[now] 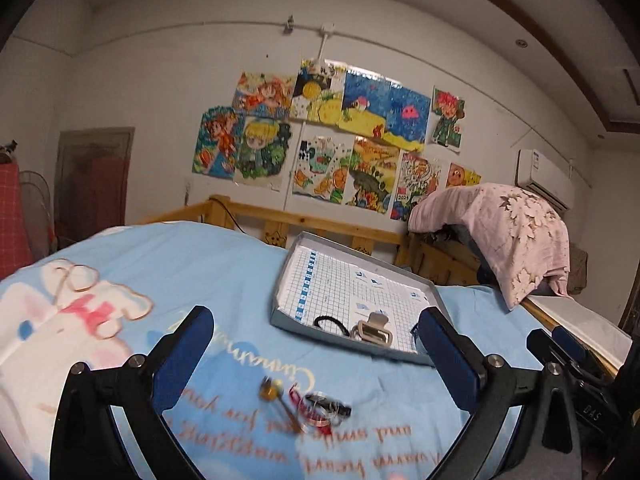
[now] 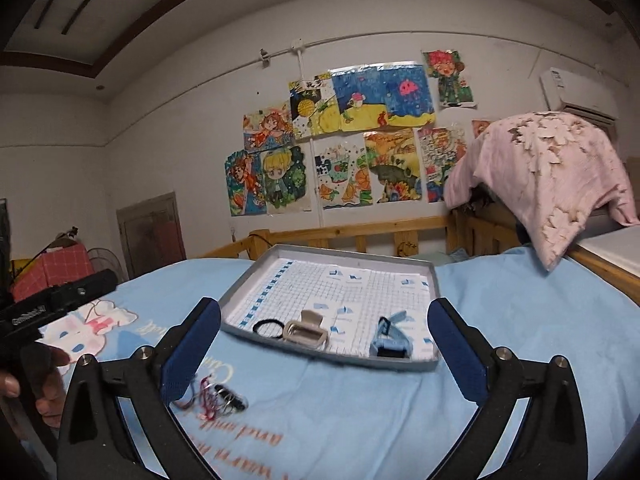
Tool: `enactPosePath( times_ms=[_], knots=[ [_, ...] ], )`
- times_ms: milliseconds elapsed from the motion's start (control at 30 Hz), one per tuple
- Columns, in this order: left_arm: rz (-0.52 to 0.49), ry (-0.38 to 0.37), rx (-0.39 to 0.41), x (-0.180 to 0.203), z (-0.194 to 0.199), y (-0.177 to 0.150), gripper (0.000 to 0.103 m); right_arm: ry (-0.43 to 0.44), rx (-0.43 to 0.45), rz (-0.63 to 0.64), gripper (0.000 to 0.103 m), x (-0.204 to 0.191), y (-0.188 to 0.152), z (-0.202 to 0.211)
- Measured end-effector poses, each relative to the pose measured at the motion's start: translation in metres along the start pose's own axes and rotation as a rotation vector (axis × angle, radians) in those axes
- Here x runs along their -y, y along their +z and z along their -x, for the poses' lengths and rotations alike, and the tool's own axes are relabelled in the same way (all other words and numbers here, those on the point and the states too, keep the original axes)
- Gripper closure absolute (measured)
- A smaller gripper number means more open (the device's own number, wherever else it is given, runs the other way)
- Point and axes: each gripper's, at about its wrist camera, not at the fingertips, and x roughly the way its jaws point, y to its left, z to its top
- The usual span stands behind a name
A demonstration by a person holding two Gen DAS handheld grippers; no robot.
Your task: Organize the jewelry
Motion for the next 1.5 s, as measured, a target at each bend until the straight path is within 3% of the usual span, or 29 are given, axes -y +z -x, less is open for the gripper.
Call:
enactPosePath(
  times_ms=[300,667,833,1167,1500],
  knots=[
    [-0.053,0.033,0.026,-0.004,0.076,-0.032,0.0,0.007,0.016,0.006,0.001,-0.012,-0.021,0.077],
    [-0.051,0.095,-0.024,-0.021,0.135,-0.075,0.0,-0.007,-0.026,0.036,0.001,-0.019,-0.054,0.143],
    [-0.057,0.117,-0.012,-0.021,0.156,-0.088,0.0,-0.025,-0.055,0.026,0.001,-0.019,-0.069,0.164],
    [-0.114,0.133,-0.019,-0.012,0.16,-0.095,0.0,-0.03,-0.087,0.034,0.001,-0.017,-0.078,0.168],
    [-0.099,0.162,-0.052,-0.016,0.14,-0.082,0.0,-0.032,-0.066,0.048,0.001,-0.023,-0.068,0.159]
  ],
)
